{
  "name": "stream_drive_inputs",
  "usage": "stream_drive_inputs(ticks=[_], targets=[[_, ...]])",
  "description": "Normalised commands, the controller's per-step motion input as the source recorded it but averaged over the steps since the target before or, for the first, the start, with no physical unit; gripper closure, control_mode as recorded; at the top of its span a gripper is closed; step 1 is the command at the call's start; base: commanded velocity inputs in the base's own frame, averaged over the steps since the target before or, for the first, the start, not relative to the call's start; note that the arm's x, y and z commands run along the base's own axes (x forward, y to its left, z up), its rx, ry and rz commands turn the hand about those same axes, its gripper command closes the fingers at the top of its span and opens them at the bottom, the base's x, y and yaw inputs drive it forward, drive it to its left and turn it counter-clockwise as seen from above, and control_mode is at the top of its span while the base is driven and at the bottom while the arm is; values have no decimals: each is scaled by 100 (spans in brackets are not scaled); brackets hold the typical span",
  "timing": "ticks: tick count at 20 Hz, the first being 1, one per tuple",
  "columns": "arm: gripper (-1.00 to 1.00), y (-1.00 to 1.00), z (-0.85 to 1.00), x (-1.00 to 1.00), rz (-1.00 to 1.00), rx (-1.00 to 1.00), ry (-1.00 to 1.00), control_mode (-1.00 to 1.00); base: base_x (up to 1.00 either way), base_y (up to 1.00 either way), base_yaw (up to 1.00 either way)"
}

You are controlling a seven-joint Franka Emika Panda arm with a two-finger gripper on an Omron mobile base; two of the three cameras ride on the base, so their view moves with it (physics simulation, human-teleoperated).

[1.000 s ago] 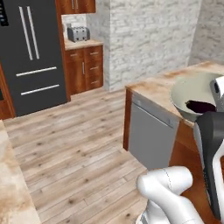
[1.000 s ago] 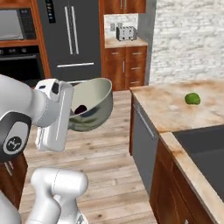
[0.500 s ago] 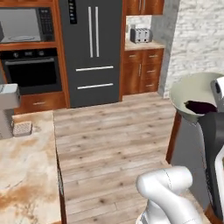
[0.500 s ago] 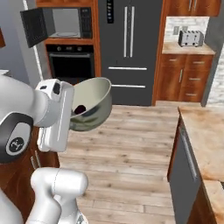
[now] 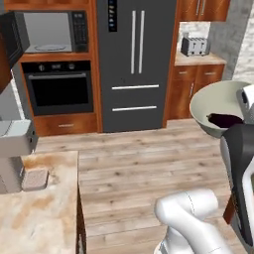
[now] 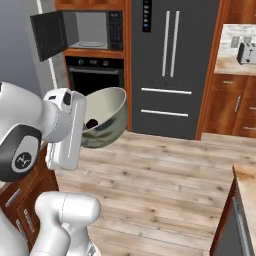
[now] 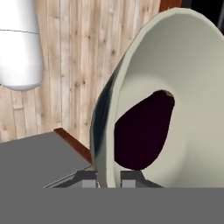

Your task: Pick the eggplant from the sink and place it in the bowl. Then pick the bowl and place it in the microwave. Then close the microwave door and press the start button.

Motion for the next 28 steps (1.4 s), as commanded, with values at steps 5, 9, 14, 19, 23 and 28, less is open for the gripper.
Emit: stream_drive_inputs(ticks=[5, 9, 14, 19, 23, 28], targets=[[100, 0, 0, 0, 0, 0, 0, 100, 100, -1, 1], [100, 0, 0, 0, 0, 0, 0, 100, 100, 0, 0], [100, 0, 0, 0, 0, 0, 0, 100, 100, 0, 0], [100, 0, 0, 0, 0, 0, 0, 100, 100, 0, 0], [100, 0, 0, 0, 0, 0, 0, 100, 100, 0, 0], [100, 0, 0, 0, 0, 0, 0, 100, 100, 25, 0]])
